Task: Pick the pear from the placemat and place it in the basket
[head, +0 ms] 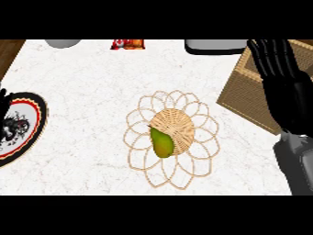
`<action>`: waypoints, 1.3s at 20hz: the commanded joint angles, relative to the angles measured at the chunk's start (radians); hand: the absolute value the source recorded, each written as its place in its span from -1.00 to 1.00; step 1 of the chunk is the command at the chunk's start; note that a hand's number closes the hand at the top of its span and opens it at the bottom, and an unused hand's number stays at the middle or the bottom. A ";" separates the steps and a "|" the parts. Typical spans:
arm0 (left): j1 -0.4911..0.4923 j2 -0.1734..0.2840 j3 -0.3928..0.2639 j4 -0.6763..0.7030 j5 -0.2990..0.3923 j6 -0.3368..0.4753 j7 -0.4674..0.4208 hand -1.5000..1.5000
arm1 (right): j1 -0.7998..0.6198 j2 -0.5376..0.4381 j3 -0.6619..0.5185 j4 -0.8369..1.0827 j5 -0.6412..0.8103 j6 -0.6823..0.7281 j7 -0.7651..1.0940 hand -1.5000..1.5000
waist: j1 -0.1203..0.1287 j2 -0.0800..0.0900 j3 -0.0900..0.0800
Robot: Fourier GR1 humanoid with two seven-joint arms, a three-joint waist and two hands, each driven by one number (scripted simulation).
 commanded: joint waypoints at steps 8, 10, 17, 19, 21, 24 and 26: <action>-0.152 -0.059 -0.279 -0.196 -0.104 -0.213 -0.076 0.00 | -0.081 0.159 0.263 0.333 -0.144 0.366 0.039 1.00 | 0.088 0.053 -0.013; -0.125 -0.068 -0.296 -0.207 -0.107 -0.218 -0.067 0.00 | -0.058 0.260 0.324 0.393 -0.132 0.353 0.017 -1.00 | 0.070 0.033 -0.016; -0.062 -0.033 -0.243 -0.175 -0.107 -0.265 -0.120 0.00 | -0.163 0.264 0.507 0.407 0.174 -0.071 0.181 -1.00 | 0.025 0.015 -0.020; -0.038 -0.066 -0.287 -0.217 -0.151 -0.210 -0.100 0.00 | -0.251 0.184 0.481 0.415 0.244 -0.087 0.254 -1.00 | 0.028 0.011 -0.020; -0.054 -0.061 -0.282 -0.255 -0.148 -0.200 -0.066 0.00 | -0.358 0.110 0.417 0.428 0.271 -0.078 0.340 -1.00 | 0.032 0.010 -0.020; -0.034 -0.086 -0.294 -0.203 -0.169 -0.207 -0.119 0.00 | -0.423 0.008 0.443 0.402 0.324 0.003 0.444 -1.00 | 0.015 0.013 -0.020; -0.068 -0.066 -0.279 -0.219 -0.161 -0.211 -0.074 0.00 | -0.565 -0.040 0.440 0.450 0.320 0.125 0.546 -1.00 | 0.031 0.014 -0.021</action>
